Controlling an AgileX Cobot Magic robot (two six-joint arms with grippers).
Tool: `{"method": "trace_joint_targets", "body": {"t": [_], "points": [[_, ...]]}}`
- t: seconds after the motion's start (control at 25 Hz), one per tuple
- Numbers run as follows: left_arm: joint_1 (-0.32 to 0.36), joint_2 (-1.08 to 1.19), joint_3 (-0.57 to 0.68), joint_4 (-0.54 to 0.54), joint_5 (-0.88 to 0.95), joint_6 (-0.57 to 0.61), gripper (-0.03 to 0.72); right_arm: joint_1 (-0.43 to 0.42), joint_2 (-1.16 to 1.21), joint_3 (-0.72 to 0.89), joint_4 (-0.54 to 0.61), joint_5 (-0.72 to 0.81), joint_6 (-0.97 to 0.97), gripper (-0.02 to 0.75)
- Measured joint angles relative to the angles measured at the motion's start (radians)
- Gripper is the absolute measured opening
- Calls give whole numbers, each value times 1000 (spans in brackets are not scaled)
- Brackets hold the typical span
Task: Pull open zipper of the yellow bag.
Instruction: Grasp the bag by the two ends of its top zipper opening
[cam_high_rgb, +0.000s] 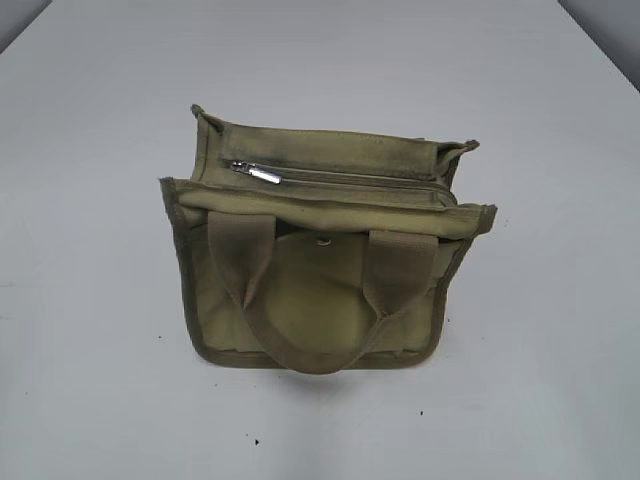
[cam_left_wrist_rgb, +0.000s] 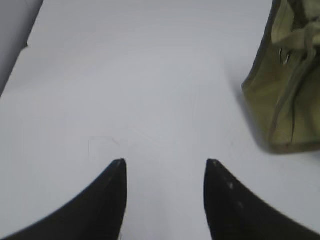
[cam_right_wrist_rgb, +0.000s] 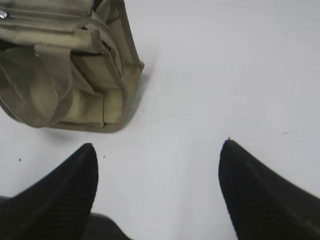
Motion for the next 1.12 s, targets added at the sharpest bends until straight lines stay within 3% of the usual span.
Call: {"method": "trace_joint_targets", "body": {"t": [0.2,0.36,0.48,0.68,0.88,1.12], "points": [[0,77,-23,-121,-299,0,382,23,28,-13,0,-176,0,583],[0,261,-29,-339,-551,0,382,48,177,-16,0,-292,-40,583],[0,444,-53,-466,-638,-1,382,94,306,-38,0,-332,-123,583],[-32,789,-203,-556,-524,8,382,209,548,-129,0,-346,-222,583],[-122,1109,-386,-627,-305,47,382,283,869,-269,0,-315,-280,583],[-217,1426,-551,-660,-239,53,382,381,1155,-453,0,-302,-352,583]]}}
